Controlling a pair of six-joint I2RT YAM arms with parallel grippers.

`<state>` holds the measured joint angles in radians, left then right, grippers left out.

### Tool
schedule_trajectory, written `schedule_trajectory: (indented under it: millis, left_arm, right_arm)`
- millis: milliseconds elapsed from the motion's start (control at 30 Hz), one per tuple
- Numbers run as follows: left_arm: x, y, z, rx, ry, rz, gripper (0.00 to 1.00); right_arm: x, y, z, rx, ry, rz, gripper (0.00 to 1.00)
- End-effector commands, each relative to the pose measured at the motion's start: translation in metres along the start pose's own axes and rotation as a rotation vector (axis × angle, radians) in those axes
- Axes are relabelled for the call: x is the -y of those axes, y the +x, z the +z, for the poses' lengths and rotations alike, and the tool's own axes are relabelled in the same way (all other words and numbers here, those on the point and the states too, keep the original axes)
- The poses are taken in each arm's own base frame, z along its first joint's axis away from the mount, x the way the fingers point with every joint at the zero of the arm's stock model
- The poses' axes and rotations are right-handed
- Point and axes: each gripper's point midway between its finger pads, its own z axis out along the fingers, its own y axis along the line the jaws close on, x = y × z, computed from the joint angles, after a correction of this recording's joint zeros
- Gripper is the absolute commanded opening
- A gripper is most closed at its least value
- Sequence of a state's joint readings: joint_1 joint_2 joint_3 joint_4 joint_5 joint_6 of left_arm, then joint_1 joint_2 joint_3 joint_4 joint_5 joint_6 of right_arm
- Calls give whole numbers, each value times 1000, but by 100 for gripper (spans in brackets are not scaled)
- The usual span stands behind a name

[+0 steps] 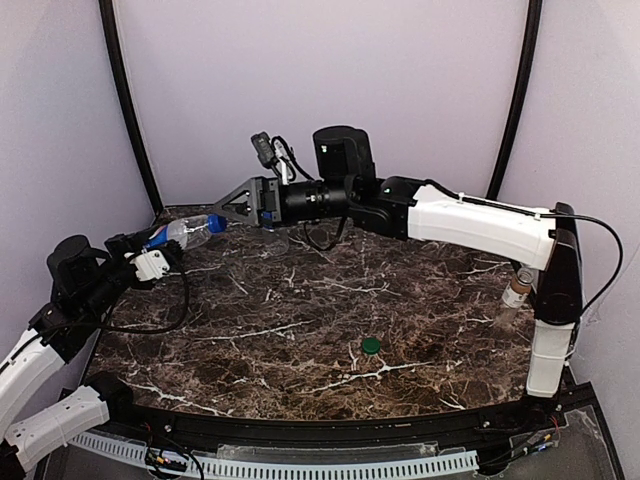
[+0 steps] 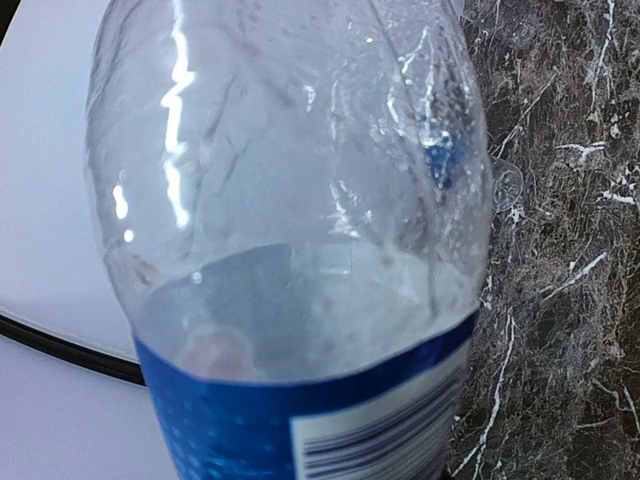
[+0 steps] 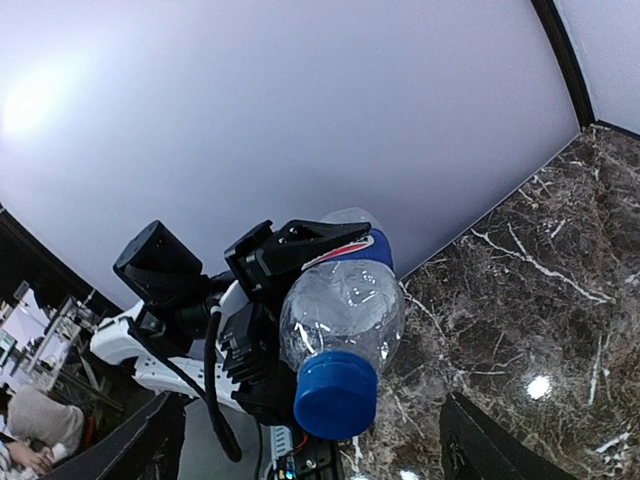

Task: Unscrew the bottle caps

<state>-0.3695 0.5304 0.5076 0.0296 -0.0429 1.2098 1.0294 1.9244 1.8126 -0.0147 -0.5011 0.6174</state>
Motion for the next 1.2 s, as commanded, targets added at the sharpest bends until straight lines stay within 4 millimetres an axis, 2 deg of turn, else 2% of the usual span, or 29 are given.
schedule_trajectory:
  millis: [0,133,300,367,467,567,600,700,800,867,900,933,967,1000,1067,1167]
  left_arm:
    - [4,1,2,3,-3,7,39]
    - [3,0,2,4,-5,10,39]
    - [6,1,2,4,0,16,39]
    - [8,0,2,8,3,18,39]
    - [9,-1,2,14,6,21,39]
    - [11,-2,1,21,11,28,39]
    - [12,-2,1,21,13,30,39]
    - [16,-3,1,27,27,29,39]
    - [32,-12,-5,81,125,-10,39]
    - [49,-25,-15,148,246,-54,39]
    - [51,-31,-20,175,280,-73,39]
    - [66,-39,-29,220,371,-108,39]
    - [68,-44,-33,244,402,-125,39]
    - [80,-50,-42,279,475,-155,38]
    - [90,-58,-52,318,555,-190,38]
    - [95,-67,-65,366,626,-220,38]
  right_arm:
    - [8,4,17,11,-20,42,82]
    - [20,12,27,-31,-2,91,71]
    - [22,20,32,-55,1,101,55]
    - [25,21,31,-52,16,102,42]
    - [26,20,29,-43,28,96,16]
    - [23,20,28,-48,11,81,3]
    - [21,21,29,-52,5,75,0]
    - [18,21,27,-58,-4,31,0]
    - [1,25,22,-68,-25,-128,0]
    - [-17,32,19,-72,-29,-323,0]
    - [-28,38,17,-73,-34,-477,0]
    - [-37,46,15,-80,-45,-595,0]
    - [-47,54,13,-85,-55,-696,0]
    - [-54,65,11,-98,-65,-798,0]
    - [-57,83,8,-123,-51,-978,0]
    - [-59,104,5,-172,-6,-1204,0]
